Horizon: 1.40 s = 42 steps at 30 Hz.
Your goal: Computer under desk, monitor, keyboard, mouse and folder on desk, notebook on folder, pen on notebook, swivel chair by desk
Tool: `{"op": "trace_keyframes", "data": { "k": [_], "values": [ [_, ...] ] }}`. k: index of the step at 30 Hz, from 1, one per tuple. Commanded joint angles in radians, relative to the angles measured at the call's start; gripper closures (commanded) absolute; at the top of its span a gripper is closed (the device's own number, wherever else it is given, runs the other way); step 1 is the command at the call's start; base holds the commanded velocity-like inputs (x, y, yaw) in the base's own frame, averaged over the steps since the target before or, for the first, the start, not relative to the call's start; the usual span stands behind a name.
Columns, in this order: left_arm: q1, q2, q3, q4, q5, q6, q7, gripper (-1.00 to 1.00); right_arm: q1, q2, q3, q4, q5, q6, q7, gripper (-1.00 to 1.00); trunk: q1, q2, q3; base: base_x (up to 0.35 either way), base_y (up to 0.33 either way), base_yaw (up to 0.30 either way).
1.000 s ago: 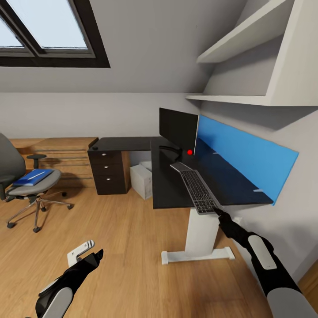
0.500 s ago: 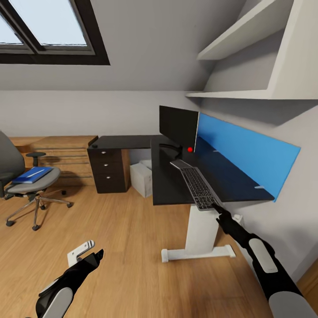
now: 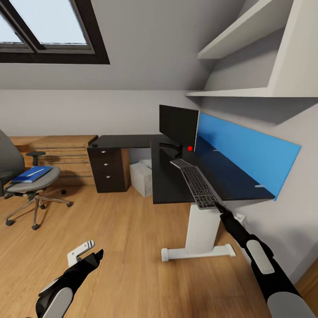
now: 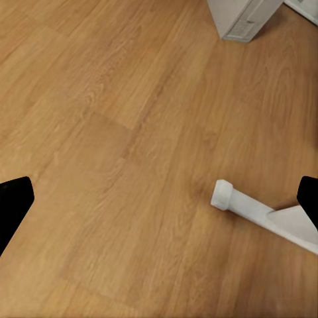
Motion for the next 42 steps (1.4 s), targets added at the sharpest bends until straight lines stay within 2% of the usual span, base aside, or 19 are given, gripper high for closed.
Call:
{"op": "trace_keyframes", "data": {
  "k": [1,7,22,38,42],
  "values": [
    [-0.001,0.001,-0.002,-0.001,0.007,0.001,0.009,-1.0,-0.001,0.0,-0.002,0.01,-0.003,0.001,0.002,-1.0,0.004,-0.008,-0.004,0.0,0.0,0.0],
    [-0.001,0.001,-0.002,-0.001,0.007,0.0,0.01,-1.0,-0.002,0.0,-0.003,0.065,0.02,-0.021,0.009,-1.0,0.027,-0.05,-0.023,0.0,0.0,0.0],
    [-0.001,0.0,-0.003,-0.001,0.008,-0.001,0.01,-1.0,-0.002,-0.001,-0.005,0.077,0.022,-0.021,0.012,-1.0,0.084,-0.155,-0.07,0.0,0.0,0.0],
    [-0.001,0.001,-0.002,0.004,0.009,-0.001,0.003,-1.0,-0.002,-0.002,-0.01,0.075,0.014,-0.013,0.009,-1.0,0.084,-0.155,-0.07,0.002,0.0,0.0],
    [-0.001,0.001,-0.002,0.005,0.009,-0.001,0.003,-1.0,-0.002,-0.001,-0.011,0.076,0.014,-0.013,0.009,-1.0,0.084,-0.155,-0.07,0.211,0.0,0.0]
  ]
}}
